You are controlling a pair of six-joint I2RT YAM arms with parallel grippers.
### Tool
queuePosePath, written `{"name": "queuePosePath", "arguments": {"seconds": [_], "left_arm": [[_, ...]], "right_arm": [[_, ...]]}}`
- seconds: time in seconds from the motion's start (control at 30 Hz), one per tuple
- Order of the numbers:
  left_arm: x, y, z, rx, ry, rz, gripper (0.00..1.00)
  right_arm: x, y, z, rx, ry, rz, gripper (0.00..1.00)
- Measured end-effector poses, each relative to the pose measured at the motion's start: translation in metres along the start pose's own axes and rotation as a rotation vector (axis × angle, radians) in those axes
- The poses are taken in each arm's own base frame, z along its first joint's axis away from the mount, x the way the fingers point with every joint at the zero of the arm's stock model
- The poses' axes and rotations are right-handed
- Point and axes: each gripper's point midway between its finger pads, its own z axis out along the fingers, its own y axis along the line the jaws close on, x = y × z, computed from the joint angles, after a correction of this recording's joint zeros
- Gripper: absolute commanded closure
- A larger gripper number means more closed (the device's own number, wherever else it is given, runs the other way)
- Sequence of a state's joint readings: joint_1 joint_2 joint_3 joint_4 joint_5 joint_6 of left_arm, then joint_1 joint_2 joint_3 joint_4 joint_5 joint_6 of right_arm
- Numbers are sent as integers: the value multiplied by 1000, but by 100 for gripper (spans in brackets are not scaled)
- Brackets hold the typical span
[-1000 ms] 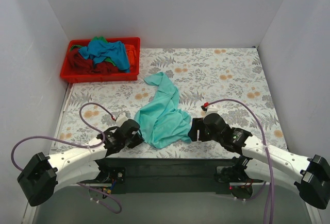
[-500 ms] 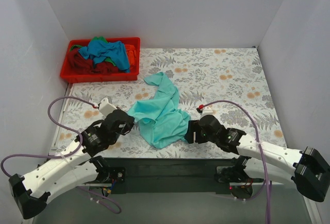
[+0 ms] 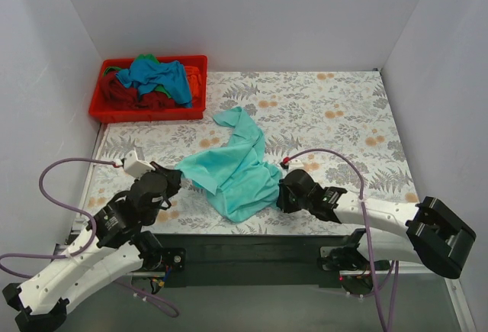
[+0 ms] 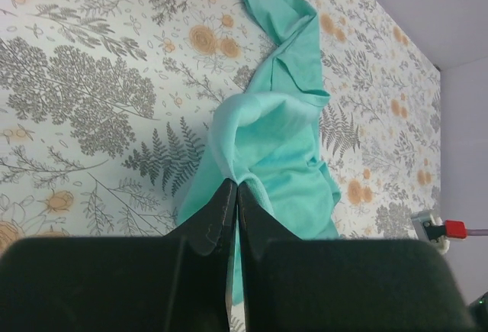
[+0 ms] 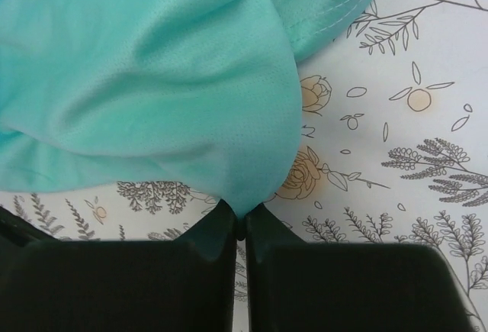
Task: Fold and stack the t-shirts
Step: Flatten the tshirt out
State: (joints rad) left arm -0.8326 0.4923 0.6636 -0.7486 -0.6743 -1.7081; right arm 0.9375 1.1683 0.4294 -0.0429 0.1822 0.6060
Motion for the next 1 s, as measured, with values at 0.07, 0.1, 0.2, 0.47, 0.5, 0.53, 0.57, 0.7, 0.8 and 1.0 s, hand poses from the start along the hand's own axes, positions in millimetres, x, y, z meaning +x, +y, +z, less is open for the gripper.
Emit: {"name": "queuePosePath", "arguments": {"seconds": [0.07,0.1,0.2,0.47,0.5,0.53,0.57,0.7,0.8,1.0], "left_arm": [[-4,2,0,-3,-17,24,100],[-5,3,0,-10,-23,40,100],[-11,4,2,-30,-46,97,100],[-81,-42,-8,-18,-232,234,100],[-90,-52,-8,-6,-256,252,100],[-98,-61,-7,0,-273,269,100],[-104,-71,-4,6,-282,285,100],[-125,-104,28,-4,-267,333,100],[-125,-96,61,-51,-216,358,100],[-122,-23,73,-158,-133,319,100]], "right_arm": [[-2,0,0,6,-3,-10,99],[-6,1,0,6,-8,-12,99],[-24,-1,-6,21,-35,-32,99],[-180,-36,-87,170,-341,-30,99],[-204,-42,-103,197,-396,-30,99],[-225,-48,-121,223,-447,-31,99],[-244,-51,-138,247,-487,-36,99],[-300,-47,-191,286,-620,-68,99],[-310,-42,-202,277,-644,-75,99],[-240,-52,-156,232,-466,-32,93]]}}
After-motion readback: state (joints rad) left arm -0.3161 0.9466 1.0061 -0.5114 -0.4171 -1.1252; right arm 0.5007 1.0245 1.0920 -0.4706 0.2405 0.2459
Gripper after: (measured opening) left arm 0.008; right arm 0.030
